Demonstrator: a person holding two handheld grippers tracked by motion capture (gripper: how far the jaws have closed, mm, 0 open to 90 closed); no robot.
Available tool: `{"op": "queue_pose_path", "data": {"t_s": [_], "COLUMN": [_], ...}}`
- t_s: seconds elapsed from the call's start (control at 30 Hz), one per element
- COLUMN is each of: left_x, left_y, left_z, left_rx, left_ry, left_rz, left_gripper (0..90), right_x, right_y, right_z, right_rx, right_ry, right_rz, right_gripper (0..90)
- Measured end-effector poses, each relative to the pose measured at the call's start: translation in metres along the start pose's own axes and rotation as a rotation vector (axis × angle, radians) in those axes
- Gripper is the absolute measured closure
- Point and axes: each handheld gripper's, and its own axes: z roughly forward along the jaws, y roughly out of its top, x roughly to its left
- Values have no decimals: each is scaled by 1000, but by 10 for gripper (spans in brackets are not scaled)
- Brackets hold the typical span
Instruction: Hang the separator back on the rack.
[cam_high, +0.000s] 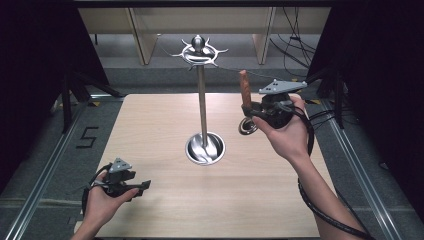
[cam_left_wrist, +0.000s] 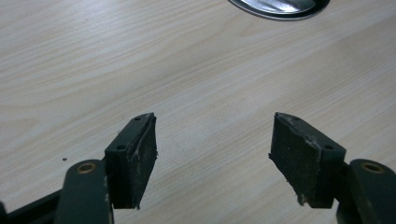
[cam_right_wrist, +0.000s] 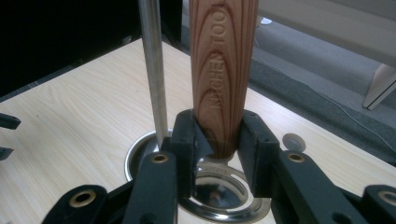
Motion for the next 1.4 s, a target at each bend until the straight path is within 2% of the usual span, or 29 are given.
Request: {"op": "queue_pose_path", "data": {"t_s": [0.03, 0.1, 0.13, 0.17, 0.2, 0.3, 0.37, 0.4, 0.43, 0.47, 0.5, 0.53, 0.57, 0.6, 0.67, 0.7, 0.77, 0.8, 0.83, 0.97, 1.0, 1.03, 1.13, 1.2, 1.33, 1.4], "left_x": [0, 2, 1, 0, 0, 0, 0, 2, 2, 1, 1, -1, -1, 0, 0, 0, 0, 0, 0, -1, 1, 1, -1, 0, -1, -1], "left_y": [0, 0, 0, 0, 0, 0, 0, 0, 0, 0, 0, 0, 0, 0, 0, 0, 0, 0, 0, 0, 1, 0, 0, 0, 0, 0], "left_z": [0, -1, -1, 0, 0, 0, 0, -1, -1, -1, -1, 0, 0, -1, -1, -1, 0, -1, 0, -1, -2, -2, 0, -1, 0, 0], "left_rx": [1, 26, 13, -1, 2, 4, 3, 27, 27, 22, 22, -2, -2, 4, 1, 3, -7, -1, -12, 4, 24, 21, -2, 2, -6, -4], "left_ry": [0, -1, -2, -1, -2, 0, -1, -2, -2, -2, -4, 8, 8, 7, 8, 14, 2, 0, 3, 8, 5, 0, 6, 3, 0, -1], "left_rz": [-1, 25, 14, 0, 4, 3, 3, 31, 31, 24, 19, 1, 1, 4, 2, 6, -3, 4, -7, 6, 31, 26, -3, 5, -12, -7], "left_gripper": [310, 310, 309, 309, 310, 310, 310, 310, 310, 310, 310, 310, 310, 310, 310, 310, 310, 309, 309, 309, 309, 309, 309, 309, 309, 309], "right_x": [1, 1, 4, 4, 4, 5, 5, 6, 6, 6, 6, 9, 9, 7, 7, 7, 9, 10, 10, 14, 13, 15, 16, 17, 19, 20], "right_y": [0, 2, 3, 3, 4, 6, 7, 7, 7, 7, 8, 9, 9, 10, 11, 13, 13, 15, 15, 19, 21, 21, 24, 24, 27, 29], "right_z": [0, 0, 0, 0, 1, 2, 3, 4, 4, 4, 5, 4, 4, 5, 5, 6, 6, 6, 6, 7, 6, 6, 7, 7, 8, 8], "right_rx": [-2, -5, -1, -1, -9, -14, -19, -14, -14, -28, -25, -11, -11, -18, -20, -27, -23, -37, -37, -24, -23, -21, -25, -27, -31, -33], "right_ry": [-6, 1, 10, 10, 14, 17, 15, 18, 18, 1, 3, 20, 20, 24, 22, 22, 30, 12, 12, 32, 35, 39, 43, 43, 52, 54], "right_rz": [4, -6, 14, 14, -5, -3, -17, -14, -14, -20, -27, 3, 3, -24, -18, -35, -22, -26, -26, -31, -51, -35, -48, -46, -50, -47], "right_gripper": [699, 699, 699, 699, 699, 699, 699, 699, 699, 699, 699, 699, 699, 699, 699, 700, 699, 700, 700, 699, 700, 700, 700, 700, 700, 700]}}
